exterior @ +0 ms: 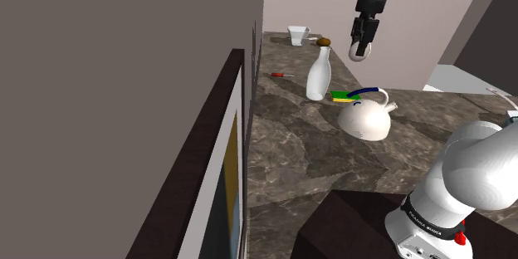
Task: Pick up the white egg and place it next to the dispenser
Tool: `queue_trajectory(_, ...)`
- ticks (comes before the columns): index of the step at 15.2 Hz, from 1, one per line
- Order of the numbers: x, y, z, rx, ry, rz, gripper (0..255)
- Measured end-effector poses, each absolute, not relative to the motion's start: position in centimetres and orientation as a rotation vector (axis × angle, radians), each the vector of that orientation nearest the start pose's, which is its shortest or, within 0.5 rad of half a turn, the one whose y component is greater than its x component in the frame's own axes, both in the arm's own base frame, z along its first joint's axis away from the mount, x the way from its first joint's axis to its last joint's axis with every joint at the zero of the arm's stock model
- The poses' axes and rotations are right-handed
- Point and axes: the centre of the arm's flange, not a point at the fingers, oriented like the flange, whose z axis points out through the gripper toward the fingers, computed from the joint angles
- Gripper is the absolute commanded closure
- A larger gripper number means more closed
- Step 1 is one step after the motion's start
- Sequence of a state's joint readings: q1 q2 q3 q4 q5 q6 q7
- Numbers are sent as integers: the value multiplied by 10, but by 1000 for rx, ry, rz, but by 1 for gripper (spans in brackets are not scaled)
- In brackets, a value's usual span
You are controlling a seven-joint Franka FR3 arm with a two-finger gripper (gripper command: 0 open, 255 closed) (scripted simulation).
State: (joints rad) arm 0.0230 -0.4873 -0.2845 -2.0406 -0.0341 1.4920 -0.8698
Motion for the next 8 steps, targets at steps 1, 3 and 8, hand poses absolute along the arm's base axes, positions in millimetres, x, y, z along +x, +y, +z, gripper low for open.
queue_trajectory(1,373,-130,623,-2862,-955,23,255)
queue_trajectory(3,374,-131,632,-2862,-955,24,255)
queue_trajectory(8,374,-132,660,-2863,-955,24,255)
